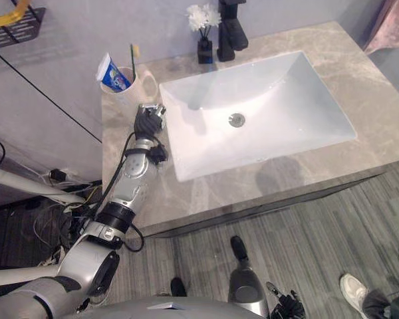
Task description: Organize washtable
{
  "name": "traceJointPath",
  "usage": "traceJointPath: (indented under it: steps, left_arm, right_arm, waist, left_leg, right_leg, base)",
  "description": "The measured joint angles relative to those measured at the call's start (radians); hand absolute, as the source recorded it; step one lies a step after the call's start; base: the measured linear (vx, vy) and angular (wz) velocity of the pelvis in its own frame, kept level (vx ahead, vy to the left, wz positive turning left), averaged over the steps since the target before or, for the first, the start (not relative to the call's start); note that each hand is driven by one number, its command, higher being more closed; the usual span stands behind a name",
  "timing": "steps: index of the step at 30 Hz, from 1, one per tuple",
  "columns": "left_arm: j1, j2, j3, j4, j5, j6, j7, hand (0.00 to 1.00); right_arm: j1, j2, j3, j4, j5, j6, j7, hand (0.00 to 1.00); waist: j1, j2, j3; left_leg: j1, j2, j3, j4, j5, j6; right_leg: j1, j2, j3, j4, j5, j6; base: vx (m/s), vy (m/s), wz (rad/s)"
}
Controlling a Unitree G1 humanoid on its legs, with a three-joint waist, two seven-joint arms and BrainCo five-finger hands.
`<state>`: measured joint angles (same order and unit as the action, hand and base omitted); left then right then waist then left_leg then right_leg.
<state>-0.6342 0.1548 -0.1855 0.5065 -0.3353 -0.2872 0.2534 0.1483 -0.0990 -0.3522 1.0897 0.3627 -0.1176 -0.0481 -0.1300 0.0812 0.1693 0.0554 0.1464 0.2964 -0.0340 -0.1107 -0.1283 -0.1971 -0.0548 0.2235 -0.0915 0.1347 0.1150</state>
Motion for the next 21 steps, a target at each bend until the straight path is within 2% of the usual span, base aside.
traceJointPath:
  steps: [3, 9, 16, 21]
  left_arm:
    - [-0.038, 0.013, 0.011, 0.023, 0.001, 0.003, 0.004, 1.00]
    - [-0.083, 0.051, 0.074, 0.064, 0.007, 0.004, 0.026, 1.00]
    - [-0.151, 0.060, 0.077, 0.120, 0.007, 0.008, 0.041, 1.00]
    - [-0.137, 0.057, 0.067, 0.090, 0.006, 0.011, 0.041, 1.00]
  right_arm:
    - [0.000, 0.000, -0.001, -0.001, 0.000, 0.000, 0.000, 0.00]
    - [-0.003, 0.000, -0.002, -0.029, 0.000, -0.001, 0.000, 0.00]
    - [-0.009, 0.000, -0.005, -0.030, 0.000, -0.001, 0.000, 0.00]
    - [-0.009, 0.000, -0.004, -0.029, 0.000, -0.001, 0.000, 0.00]
  waist:
    - [-0.002, 0.002, 0.009]
    - [-0.028, 0.001, 0.019]
    - [-0.030, 0.009, 0.035]
    - [-0.029, 0.009, 0.035]
  left_leg:
    - [-0.002, -0.001, 0.014, 0.000, -0.001, -0.001]
    - [-0.005, -0.001, 0.055, 0.000, -0.004, -0.005]
    - [-0.006, -0.001, 0.073, 0.001, -0.004, -0.006]
    - [-0.001, -0.001, 0.073, 0.001, -0.004, -0.006]
  right_leg:
    - [-0.011, 0.003, 0.014, 0.000, 0.004, 0.001]
    - [-0.037, 0.014, 0.054, 0.000, 0.014, -0.001]
    - [-0.046, 0.018, 0.069, 0.000, 0.021, -0.001]
    - [-0.041, 0.014, 0.069, 0.000, 0.021, -0.001]
  base:
    - [0.00, -0.003, -0.14]
    - [-0.01, -0.005, -0.19]
    - [-0.01, -0.005, -0.07]
    - [0.00, 0.000, 0.00]
